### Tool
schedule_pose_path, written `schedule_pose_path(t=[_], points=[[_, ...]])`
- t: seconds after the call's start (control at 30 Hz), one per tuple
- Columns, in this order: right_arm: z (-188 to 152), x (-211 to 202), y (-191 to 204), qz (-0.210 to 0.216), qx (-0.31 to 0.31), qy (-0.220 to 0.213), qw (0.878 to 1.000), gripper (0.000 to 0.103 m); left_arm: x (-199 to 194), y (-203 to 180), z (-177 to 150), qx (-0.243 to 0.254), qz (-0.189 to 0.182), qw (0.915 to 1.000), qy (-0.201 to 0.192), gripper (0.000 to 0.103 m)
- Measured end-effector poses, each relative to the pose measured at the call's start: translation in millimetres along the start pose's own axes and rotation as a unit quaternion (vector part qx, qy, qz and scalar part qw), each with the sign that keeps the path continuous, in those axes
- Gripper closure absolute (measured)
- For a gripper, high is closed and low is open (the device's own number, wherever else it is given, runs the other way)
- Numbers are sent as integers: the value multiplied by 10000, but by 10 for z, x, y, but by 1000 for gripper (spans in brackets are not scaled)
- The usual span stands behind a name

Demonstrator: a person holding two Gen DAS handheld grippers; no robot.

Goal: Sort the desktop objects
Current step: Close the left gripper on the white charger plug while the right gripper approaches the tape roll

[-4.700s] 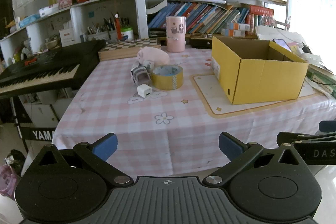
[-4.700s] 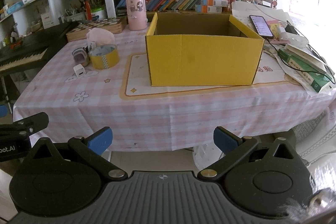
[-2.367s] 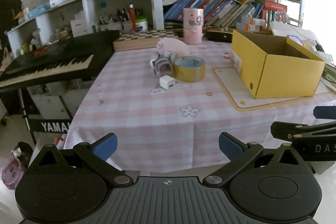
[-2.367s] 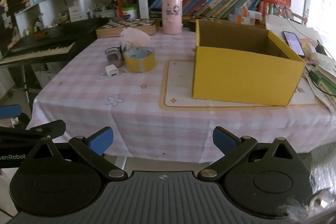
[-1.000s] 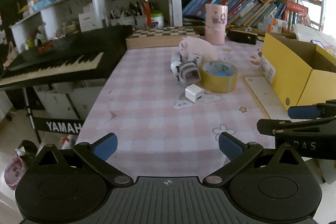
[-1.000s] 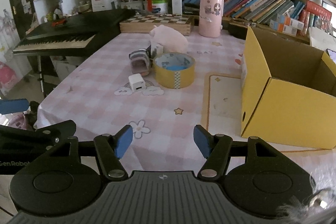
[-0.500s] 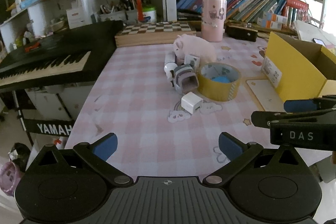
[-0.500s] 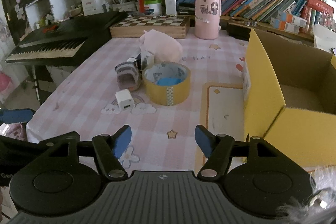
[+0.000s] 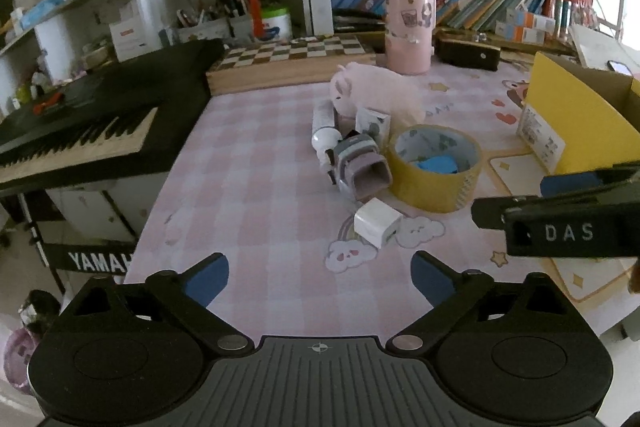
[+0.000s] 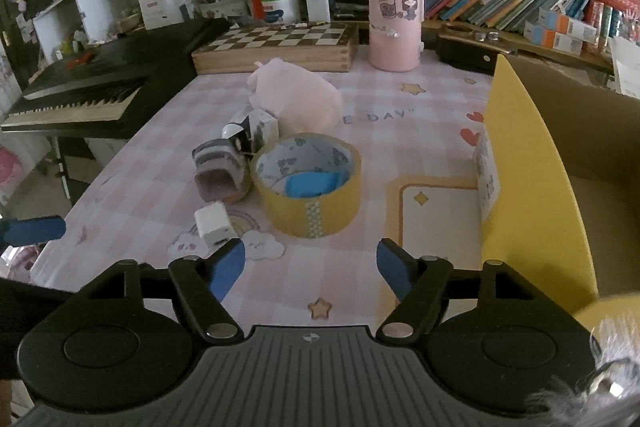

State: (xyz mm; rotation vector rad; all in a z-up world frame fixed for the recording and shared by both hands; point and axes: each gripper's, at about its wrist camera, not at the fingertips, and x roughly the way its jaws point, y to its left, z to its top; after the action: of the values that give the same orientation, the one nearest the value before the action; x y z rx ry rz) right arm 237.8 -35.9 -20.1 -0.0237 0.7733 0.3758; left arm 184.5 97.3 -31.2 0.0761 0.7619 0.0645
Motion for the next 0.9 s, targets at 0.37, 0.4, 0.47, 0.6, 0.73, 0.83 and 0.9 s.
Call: schedule_pose_path(t=[0.37,0.4,0.47,0.6,0.73,0.83,0.9], points=[[254,323,-78,17,-21,252,9997,21,443,-129,137,333,-508,9980,163,36],[269,349,-88,19,-28,273,9996,21,483,-146,154,372,-532,9978,158,38],[292,392,-93,8,-43,308,9995,21,562,-179,187,454,-612,9970,130,39],[355,478,-100,46,-73,368,9993,19,702,-204,229,571,-684,9959,167,40],[403,592,-83,90,-166,471,9987,18,804,-186,235,598,-712,9952,294,46],[434,693,-68,137,-208,560,9981,17,831,-157,228,545,-814,9947,314,52],[449,752,-58,148,-246,591,9978,13,838,-151,233,539,-905,9940,300,57]])
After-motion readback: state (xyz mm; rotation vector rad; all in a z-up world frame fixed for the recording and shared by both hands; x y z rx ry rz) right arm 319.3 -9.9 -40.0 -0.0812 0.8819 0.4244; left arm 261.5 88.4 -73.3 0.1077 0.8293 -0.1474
